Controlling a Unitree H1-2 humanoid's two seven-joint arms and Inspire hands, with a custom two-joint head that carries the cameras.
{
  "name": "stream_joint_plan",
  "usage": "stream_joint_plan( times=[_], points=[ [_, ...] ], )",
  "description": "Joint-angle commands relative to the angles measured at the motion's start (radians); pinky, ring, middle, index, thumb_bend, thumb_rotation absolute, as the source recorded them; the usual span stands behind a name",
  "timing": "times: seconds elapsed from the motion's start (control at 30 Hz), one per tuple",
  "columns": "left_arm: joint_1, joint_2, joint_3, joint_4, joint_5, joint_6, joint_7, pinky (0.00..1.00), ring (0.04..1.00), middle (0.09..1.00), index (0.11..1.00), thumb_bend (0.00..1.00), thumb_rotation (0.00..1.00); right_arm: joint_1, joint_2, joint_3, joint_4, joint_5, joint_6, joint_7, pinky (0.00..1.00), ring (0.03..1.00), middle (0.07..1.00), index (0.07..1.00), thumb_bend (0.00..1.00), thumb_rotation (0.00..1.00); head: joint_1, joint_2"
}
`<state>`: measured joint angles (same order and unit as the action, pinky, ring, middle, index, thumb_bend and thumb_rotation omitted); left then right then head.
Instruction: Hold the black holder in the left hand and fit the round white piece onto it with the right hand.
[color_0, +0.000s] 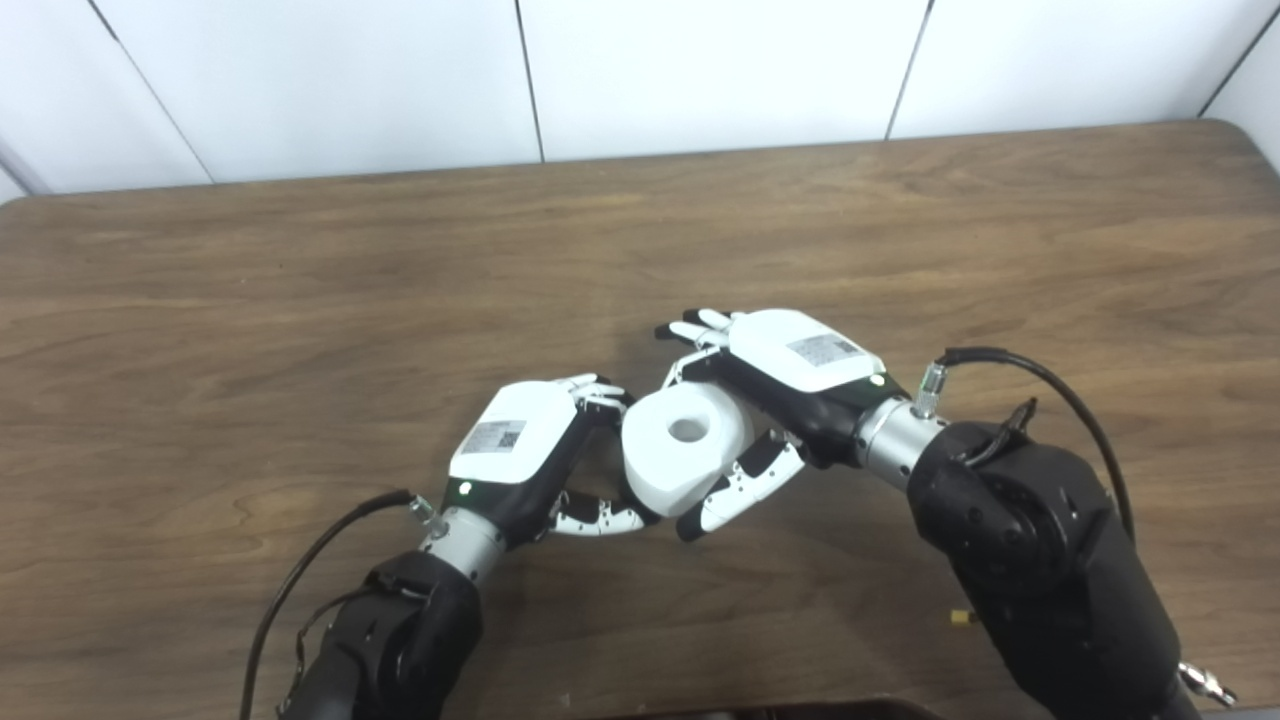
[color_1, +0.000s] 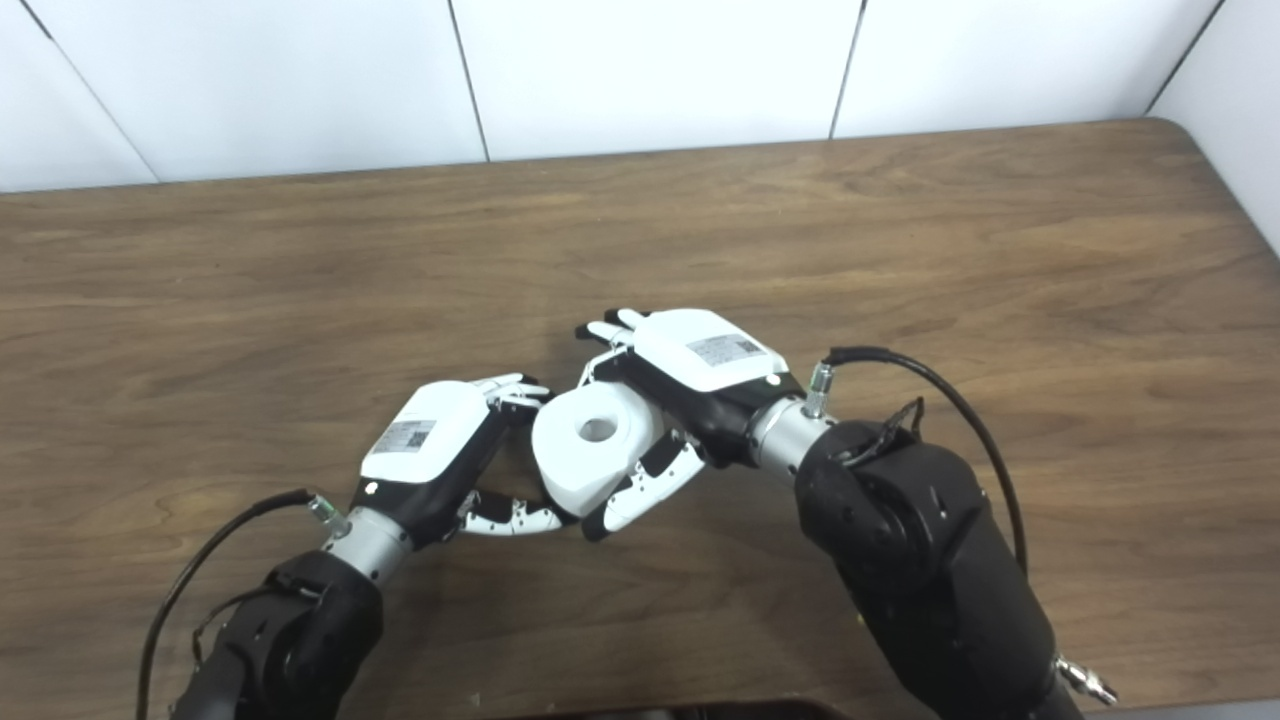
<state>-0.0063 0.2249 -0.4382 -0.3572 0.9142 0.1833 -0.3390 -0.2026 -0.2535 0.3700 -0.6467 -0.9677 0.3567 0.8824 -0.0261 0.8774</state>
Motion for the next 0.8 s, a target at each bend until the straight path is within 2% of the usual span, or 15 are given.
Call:
stream_joint_plan(
  times=[0.0, 0.2, 0.43, 0.77],
  points=[
    [0.019, 0.010, -0.020, 0.019, -0.001, 0.021, -0.068, 0.85, 0.882, 0.799, 0.489, 0.52, 0.05, -0.016, -0.006, -0.002, -0.022, -0.008, -0.012, 0.018, 1.00, 1.000, 0.956, 0.860, 1.00, 0.48, -0.002, -0.001],
    [0.018, 0.011, -0.019, 0.020, 0.001, 0.022, -0.075, 0.85, 0.883, 0.796, 0.489, 0.52, 0.05, -0.039, -0.005, -0.008, -0.065, -0.030, -0.020, 0.045, 1.00, 1.000, 0.964, 0.892, 1.00, 0.48, -0.004, -0.001],
    [0.017, 0.007, -0.020, 0.022, 0.009, 0.023, -0.075, 0.85, 0.882, 0.794, 0.489, 0.52, 0.05, -0.061, -0.002, -0.021, -0.088, -0.044, -0.033, 0.088, 1.00, 1.000, 0.981, 0.929, 1.00, 0.55, -0.005, -0.004],
    [0.010, 0.006, -0.021, 0.032, 0.016, 0.024, -0.075, 0.86, 0.884, 0.795, 0.489, 0.52, 0.05, -0.099, 0.008, -0.045, -0.125, -0.060, -0.010, 0.178, 1.00, 1.000, 0.996, 0.945, 1.00, 0.53, -0.006, -0.012]
  ],
)
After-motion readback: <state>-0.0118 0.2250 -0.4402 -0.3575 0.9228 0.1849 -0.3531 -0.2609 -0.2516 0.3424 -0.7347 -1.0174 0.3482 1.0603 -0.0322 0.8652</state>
